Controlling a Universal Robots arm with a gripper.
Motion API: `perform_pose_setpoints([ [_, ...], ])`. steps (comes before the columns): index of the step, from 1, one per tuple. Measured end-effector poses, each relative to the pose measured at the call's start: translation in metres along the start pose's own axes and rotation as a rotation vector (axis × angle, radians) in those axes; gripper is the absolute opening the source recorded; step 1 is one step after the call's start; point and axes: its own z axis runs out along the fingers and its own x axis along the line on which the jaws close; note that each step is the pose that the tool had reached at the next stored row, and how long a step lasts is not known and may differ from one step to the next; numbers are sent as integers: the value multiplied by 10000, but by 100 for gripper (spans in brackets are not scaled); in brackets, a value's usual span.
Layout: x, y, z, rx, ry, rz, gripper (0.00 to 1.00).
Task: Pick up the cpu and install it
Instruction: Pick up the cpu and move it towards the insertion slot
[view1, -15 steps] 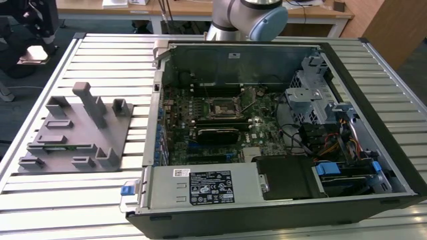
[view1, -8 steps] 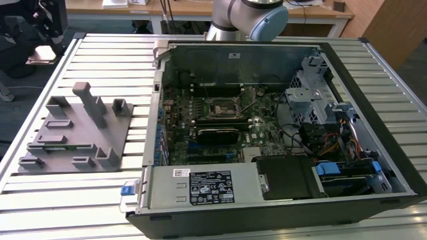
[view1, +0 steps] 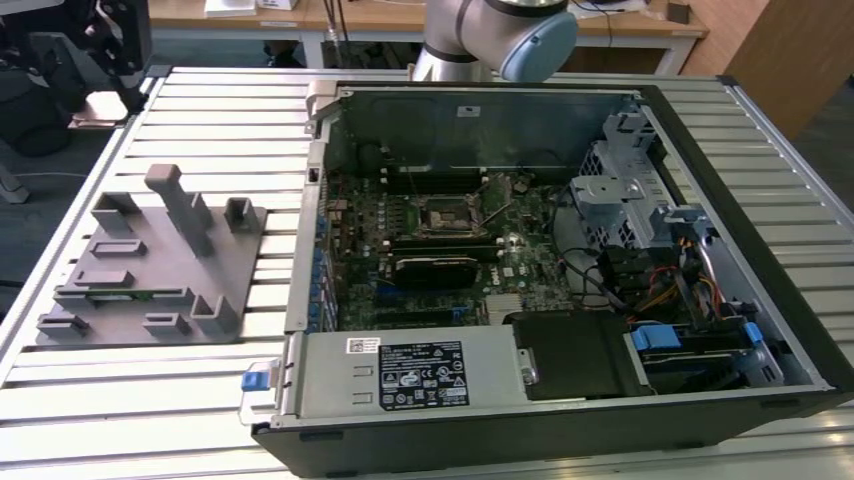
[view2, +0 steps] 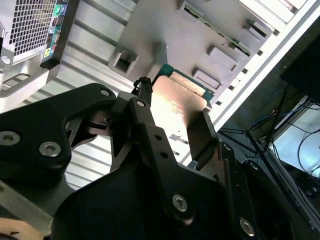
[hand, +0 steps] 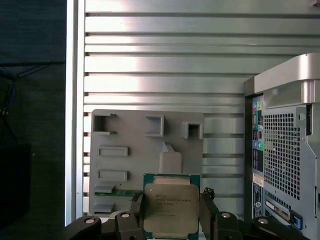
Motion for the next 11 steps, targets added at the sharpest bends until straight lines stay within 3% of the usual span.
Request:
perform_pose_setpoints([
  [11, -144, 13, 5, -1, 0, 0, 53],
])
